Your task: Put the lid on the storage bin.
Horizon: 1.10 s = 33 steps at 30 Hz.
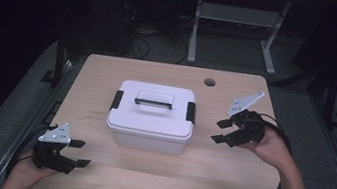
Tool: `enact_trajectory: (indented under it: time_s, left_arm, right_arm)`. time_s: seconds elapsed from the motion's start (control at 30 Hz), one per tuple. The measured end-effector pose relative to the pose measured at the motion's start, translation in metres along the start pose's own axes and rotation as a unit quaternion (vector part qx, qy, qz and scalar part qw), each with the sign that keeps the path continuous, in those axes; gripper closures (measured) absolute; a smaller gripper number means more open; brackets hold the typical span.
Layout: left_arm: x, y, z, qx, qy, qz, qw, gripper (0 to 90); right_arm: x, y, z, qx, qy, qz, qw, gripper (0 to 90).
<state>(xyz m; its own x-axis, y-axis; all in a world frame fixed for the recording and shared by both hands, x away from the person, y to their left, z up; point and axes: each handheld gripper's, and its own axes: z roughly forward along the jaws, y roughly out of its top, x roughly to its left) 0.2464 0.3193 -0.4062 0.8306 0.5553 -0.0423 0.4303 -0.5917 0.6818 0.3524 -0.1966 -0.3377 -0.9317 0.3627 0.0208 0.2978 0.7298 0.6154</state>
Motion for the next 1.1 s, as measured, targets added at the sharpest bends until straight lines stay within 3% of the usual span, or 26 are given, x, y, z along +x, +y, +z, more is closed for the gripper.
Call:
enact_trajectory:
  time_s: [1.1]
  left_arm:
    - [0.000,0.000,0.004,0.008,-0.002,0.002,1.0000,30.4]
  right_arm:
    - [0.003,-0.052,0.007,-0.007,-0.001,0.039,0.9992,41.6]
